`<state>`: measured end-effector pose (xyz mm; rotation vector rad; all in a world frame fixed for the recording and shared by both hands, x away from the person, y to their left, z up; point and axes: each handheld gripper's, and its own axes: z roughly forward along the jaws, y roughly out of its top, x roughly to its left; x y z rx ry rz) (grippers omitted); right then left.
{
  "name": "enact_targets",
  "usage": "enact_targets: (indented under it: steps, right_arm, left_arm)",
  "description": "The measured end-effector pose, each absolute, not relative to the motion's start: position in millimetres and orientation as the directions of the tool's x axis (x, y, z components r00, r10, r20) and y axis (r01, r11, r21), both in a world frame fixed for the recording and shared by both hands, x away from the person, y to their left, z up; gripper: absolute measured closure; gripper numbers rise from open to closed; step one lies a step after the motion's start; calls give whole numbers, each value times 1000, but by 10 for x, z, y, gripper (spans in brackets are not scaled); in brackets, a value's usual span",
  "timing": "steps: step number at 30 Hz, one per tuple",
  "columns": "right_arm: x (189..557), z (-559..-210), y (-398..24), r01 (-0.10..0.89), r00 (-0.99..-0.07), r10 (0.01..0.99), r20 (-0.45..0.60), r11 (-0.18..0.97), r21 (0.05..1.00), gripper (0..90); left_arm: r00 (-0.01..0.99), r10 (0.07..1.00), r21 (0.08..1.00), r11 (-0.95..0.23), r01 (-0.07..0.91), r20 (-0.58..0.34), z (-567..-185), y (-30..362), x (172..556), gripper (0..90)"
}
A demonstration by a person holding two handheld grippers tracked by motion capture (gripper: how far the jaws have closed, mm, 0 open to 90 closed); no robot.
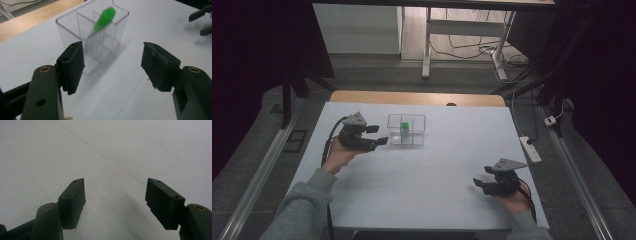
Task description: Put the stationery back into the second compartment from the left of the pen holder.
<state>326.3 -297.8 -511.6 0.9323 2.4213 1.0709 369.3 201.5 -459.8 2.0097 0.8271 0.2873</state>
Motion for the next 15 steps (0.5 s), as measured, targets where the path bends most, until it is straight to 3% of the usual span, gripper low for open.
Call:
enact_targets:
  steps: [15]
  right_arm:
    - [3283,-5120,-3050,442,-719,694,-24,484,755,323]
  left_arm:
    - [728,665,818,-317,479,-168,-4893,2256,3185,343]
